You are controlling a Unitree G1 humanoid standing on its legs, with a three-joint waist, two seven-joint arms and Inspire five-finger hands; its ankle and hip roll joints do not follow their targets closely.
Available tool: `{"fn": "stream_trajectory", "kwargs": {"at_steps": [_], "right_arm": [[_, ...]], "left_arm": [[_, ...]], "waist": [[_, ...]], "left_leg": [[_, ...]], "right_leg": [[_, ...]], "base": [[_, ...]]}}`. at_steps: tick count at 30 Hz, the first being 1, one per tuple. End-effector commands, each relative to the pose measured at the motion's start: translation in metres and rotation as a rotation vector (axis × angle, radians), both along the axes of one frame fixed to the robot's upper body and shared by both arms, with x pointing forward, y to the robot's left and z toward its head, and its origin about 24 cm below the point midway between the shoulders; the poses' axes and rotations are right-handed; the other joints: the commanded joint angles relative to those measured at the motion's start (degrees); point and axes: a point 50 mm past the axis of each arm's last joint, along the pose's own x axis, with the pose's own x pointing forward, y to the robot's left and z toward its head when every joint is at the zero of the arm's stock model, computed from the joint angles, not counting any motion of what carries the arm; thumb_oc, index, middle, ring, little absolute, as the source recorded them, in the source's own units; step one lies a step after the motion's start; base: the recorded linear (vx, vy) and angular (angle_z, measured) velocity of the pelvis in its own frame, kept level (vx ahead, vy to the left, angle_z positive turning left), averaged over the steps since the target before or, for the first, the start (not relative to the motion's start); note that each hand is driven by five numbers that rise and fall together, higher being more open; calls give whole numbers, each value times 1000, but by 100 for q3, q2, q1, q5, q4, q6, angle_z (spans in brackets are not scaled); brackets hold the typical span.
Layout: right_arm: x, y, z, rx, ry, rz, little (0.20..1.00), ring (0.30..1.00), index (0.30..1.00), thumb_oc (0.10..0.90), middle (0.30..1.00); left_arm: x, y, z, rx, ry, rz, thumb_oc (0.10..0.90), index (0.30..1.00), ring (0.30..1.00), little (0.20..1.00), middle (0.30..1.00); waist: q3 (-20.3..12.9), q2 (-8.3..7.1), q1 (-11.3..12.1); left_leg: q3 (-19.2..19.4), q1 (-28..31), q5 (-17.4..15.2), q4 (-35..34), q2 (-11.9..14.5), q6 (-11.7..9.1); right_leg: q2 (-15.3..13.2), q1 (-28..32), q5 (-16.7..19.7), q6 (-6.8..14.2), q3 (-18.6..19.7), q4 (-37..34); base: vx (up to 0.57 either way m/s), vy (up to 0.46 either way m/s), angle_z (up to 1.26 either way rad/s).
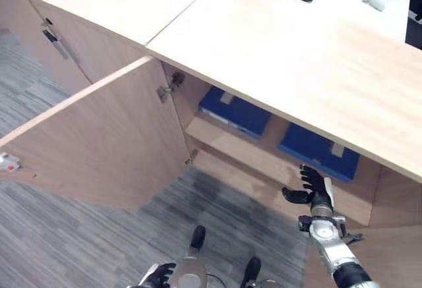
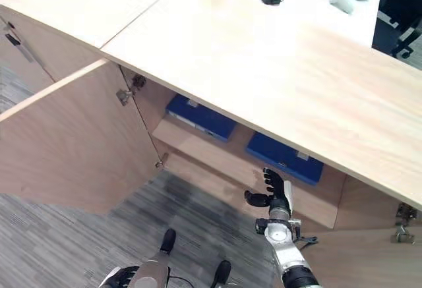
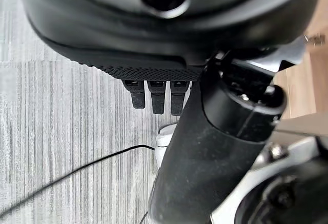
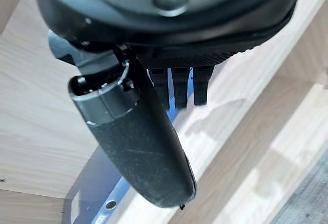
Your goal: Put the empty folder in the office cabinet
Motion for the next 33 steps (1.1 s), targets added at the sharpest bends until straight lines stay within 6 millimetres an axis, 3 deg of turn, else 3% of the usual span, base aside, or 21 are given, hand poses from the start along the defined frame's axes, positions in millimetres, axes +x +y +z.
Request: {"fn": "stream_trajectory", "kwargs": {"at_steps": [1, 3, 4, 5, 7, 8, 10, 11, 12, 14, 16, 17, 18, 20, 21, 22, 23, 24, 26, 33], "right_arm": [[14, -15, 28, -21, -146, 22, 900, 900, 900, 800, 900], [-4, -11, 8, -18, -46, 56, 900, 900, 900, 800, 900], [-5, -11, 7, -18, -45, 57, 900, 900, 900, 800, 900], [-14, -12, -1, -16, -1, 61, 900, 900, 900, 800, 900], [-22, -12, -8, -4, 32, 57, 900, 900, 900, 800, 900], [-34, -15, -18, 29, 77, 24, 900, 900, 900, 800, 900], [-41, -11, -26, 63, 115, 22, 900, 900, 900, 800, 900], [-45, -11, -34, 78, 154, -4, 900, 900, 900, 800, 900], [-45, -10, -35, 79, 154, -3, 900, 900, 900, 800, 900], [-42, -7, -38, 102, 167, -12, 900, 900, 900, 800, 900], [-41, -2, -43, 106, 191, 0, 900, 900, 900, 800, 900], [-41, 5, -46, 113, 208, 10, 900, 900, 900, 800, 900], [-41, 5, -46, 113, 208, 10, 900, 900, 900, 800, 900], [-43, 6, -48, 132, 210, -11, 900, 900, 900, 800, 900], [-44, 6, -48, 143, 205, -25, 900, 900, 900, 800, 900], [-48, 2, -50, 153, 207, -52, 900, 900, 900, 800, 900], [-48, 2, -50, 153, 207, -52, 900, 900, 900, 800, 900], [-49, -1, -49, 148, 200, -62, 900, 900, 900, 800, 900], [-60, -4, -55, 150, 229, -84, 900, 900, 900, 800, 900], [-72, -9, -64, 130, 280, -102, 900, 900, 900, 800, 900]], "left_arm": [[37, -39, 4, -132, -144, 92, 800, 900, 900, 900, 900], [26, -37, 1, -142, -122, 136, 800, 900, 900, 900, 900], [25, -37, 1, -142, -121, 136, 800, 900, 900, 900, 900], [23, -36, 0, -141, -114, 155, 800, 900, 900, 900, 900], [20, -36, 0, -137, -108, 156, 800, 900, 900, 900, 900], [18, -36, 0, -135, -104, 150, 800, 900, 900, 900, 900], [21, -34, 1, -129, -123, 165, 800, 900, 900, 900, 900], [33, -27, 7, -113, -167, 173, 800, 900, 900, 900, 900], [33, -26, 7, -112, -166, 174, 800, 900, 900, 900, 900], [49, -20, 16, -97, -235, 163, 800, 900, 900, 900, 900], [59, -18, 22, -92, -283, 144, 800, 900, 900, 900, 900], [71, -14, 30, -82, -338, 135, 800, 900, 900, 900, 900], [71, -14, 30, -81, -338, 135, 800, 900, 900, 900, 900], [78, -6, 38, -59, -377, 118, 800, 900, 900, 900, 900], [83, -5, 41, -51, -400, 99, 800, 900, 900, 900, 900], [92, -10, 47, -57, -436, 58, 800, 900, 900, 900, 900], [92, -10, 47, -57, -437, 58, 800, 900, 900, 900, 900], [96, -12, 49, -52, -450, 27, 800, 900, 900, 900, 900], [106, -23, 52, -48, -464, -41, 800, 900, 900, 900, 900], [108, -27, 54, -64, -501, -11, 800, 900, 900, 900, 900]], "waist": [[-395, 127, -283], [-599, 47, -499], [-600, 49, -497], [-724, 33, -637], [-809, 56, -710], [-897, 76, -783], [-957, 73, -791], [-895, 2, -729], [-914, 9, -742], [-840, -60, -663], [-733, -97, -570], [-653, -80, -525], [-649, -89, -521], [-604, -25, -542], [-601, 4, -608], [-572, 69, -722], [-587, 76, -727], [-562, 86, -791], [-621, 7, -809], [-812, -29, -736]], "left_leg": [[783, 102, -292, 682, 686, -240], [1552, 656, -620, 1086, 955, -233], [1555, 662, -624, 1088, 959, -236], [1894, 937, -704, 1156, 1059, -261], [2039, 1093, -746, 1073, 1056, -276], [2200, 1177, -911, 914, 987, -256], [2239, 1246, -982, 696, 859, -212], [2229, 1093, -885, 705, 730, -117], [2127, 1141, -989, 683, 725, -150], [2146, 998, -975, 672, 578, 28], [2215, 1063, -1065, 536, 386, 187], [2177, 1150, -1076, 356, 276, 288], [2183, 1158, -1072, 346, 265, 292], [1997, 1179, -1001, 191, 264, 321], [1811, 1202, -976, 94, 213, 322], [1443, 1251, -947, -25, 65, 338], [1438, 1227, -928, -29, 73, 336], [1233, 1209, -909, -55, -17, 342], [830, 1139, -960, -96, -235, 390], [668, 1201, -980, -121, -328, 393]], "right_leg": [[-517, -389, -543, 280, -312, 738], [-611, -429, -513, 217, -509, 848], [-608, -426, -516, 217, -507, 850], [-687, -471, -452, 216, -682, 926], [-726, -485, -434, 235, -778, 996], [-779, -418, -424, 343, -844, 1067], [-888, -403, -272, 459, -918, 1129], [-1087, -448, -34, 482, -1092, 1295], [-1067, -420, -128, 559, -992, 1319], [-1308, -548, 97, 618, -1129, 1612], [-1618, -719, 363, 857, -1145, 2147], [-1780, -871, 745, 1019, -1104, 2667], [-1790, -878, 743, 1021, -1094, 2678], [-1546, -1081, 833, 1061, -658, 2785], [-1279, -1158, 646, 1053, -254, 2637], [-757, -1260, 142, 954, 428, 2360], [-746, -1266, 173, 949, 416, 2326], [-532, -1276, -88, 833, 658, 2093], [-410, -989, -260, 718, 853, 1512], [-393, -616, -156, 692, 943, 1003]], "base": [[-118, 122, 33], [-80, 168, 51], [-55, 221, 50], [-44, 137, 44], [4, 190, 60], [63, 341, 111], [-2, 289, 90], [-12, 139, 29], [-16, 234, 35], [-26, 215, 49], [-10, 302, 42], [35, 243, 39], [49, 170, 37], [41, 86, 39], [147, 165, 35], [133, 127, 76], [145, 124, 136], [77, 8, 159], [87, -30, 153], [72, -31, 34]]}}
